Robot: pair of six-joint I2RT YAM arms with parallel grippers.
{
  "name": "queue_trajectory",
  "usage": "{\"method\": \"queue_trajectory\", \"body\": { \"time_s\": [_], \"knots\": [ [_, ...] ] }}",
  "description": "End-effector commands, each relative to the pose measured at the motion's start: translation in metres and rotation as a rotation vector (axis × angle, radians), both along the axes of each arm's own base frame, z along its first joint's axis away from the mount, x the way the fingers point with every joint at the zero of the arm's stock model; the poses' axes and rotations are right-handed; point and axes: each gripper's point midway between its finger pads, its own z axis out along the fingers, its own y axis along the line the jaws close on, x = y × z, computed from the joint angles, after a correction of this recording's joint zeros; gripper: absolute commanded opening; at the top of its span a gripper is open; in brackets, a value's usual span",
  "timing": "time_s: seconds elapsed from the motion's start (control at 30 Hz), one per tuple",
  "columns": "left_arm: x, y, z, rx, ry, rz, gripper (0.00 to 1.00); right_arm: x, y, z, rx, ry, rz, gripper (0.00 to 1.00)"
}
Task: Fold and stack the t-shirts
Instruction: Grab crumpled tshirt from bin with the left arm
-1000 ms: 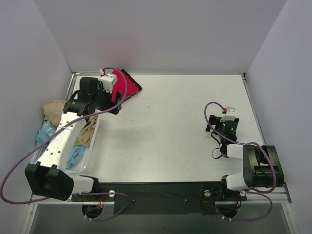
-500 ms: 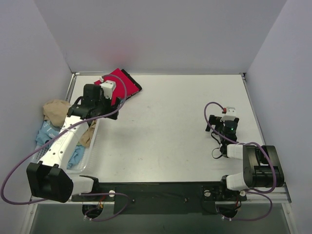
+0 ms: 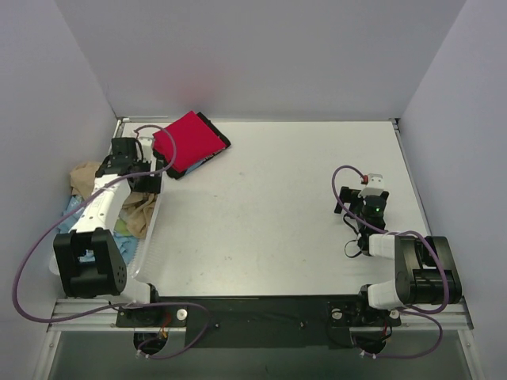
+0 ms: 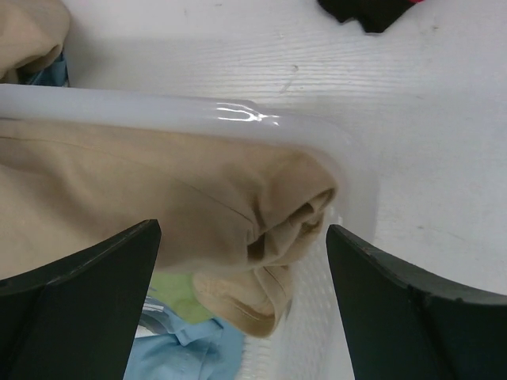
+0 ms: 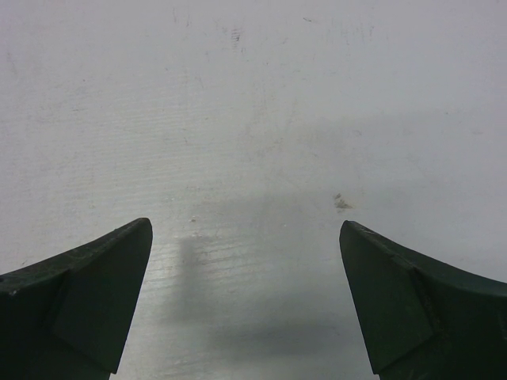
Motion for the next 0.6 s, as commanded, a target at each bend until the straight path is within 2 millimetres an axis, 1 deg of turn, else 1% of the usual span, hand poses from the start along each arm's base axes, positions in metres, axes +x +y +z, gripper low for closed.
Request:
{"method": "queue_trajectory", "body": {
  "time_s": [0.0,0.07,0.1,0.13,0.17,0.2,0.27,0.3,0.33,0.37,0.4,0.43,0.5,0.53,0.57],
  "knots": [
    [0.013,0.045,-0.015,0.139,0.024,0.102,0.97,0.009,0.002,0.018,0.003,-0.076,0.016,1.0],
    [0.011,0.059,-0.023,0.179,0.064,0.117,0.97,0.009,0.003,0.017,0.004,-0.073,0.019,1.0],
    [0.012,0.063,-0.023,0.195,0.059,0.121,0.97,0.009,0.003,0.017,0.004,-0.073,0.021,1.0],
    [0.009,0.065,-0.03,0.217,0.081,0.11,0.97,0.009,0.003,0.018,0.004,-0.074,0.018,1.0],
    [0.011,0.067,-0.03,0.225,0.072,0.111,0.96,0.009,0.003,0.018,0.003,-0.074,0.018,1.0],
    [0.008,0.068,-0.036,0.233,0.092,0.101,0.95,0.009,0.003,0.017,0.004,-0.071,0.018,1.0],
    [0.006,0.066,-0.042,0.231,0.109,0.084,0.82,0.009,0.003,0.017,0.004,-0.074,0.018,1.0],
    [0.005,0.065,-0.044,0.227,0.119,0.076,0.59,0.009,0.003,0.017,0.004,-0.073,0.019,1.0],
    [0.005,0.064,-0.042,0.223,0.12,0.073,0.41,0.009,0.003,0.017,0.004,-0.073,0.018,1.0],
    [0.004,0.063,-0.042,0.219,0.124,0.071,0.11,0.009,0.003,0.017,0.004,-0.073,0.018,1.0],
    [0.005,0.064,-0.035,0.223,0.106,0.074,0.0,0.009,0.003,0.017,0.004,-0.073,0.019,1.0],
    [0.006,0.064,-0.031,0.225,0.098,0.074,0.0,0.009,0.003,0.017,0.003,-0.073,0.021,1.0],
    [0.009,0.066,-0.01,0.244,0.044,0.074,0.0,0.009,0.003,0.017,0.005,-0.073,0.019,1.0],
    [0.009,0.068,-0.003,0.256,0.03,0.077,0.0,0.009,0.003,0.018,0.007,-0.075,0.022,1.0],
    [0.012,0.069,0.016,0.268,-0.012,0.083,0.0,0.009,0.003,0.017,0.006,-0.073,0.02,1.0]
  ]
}}
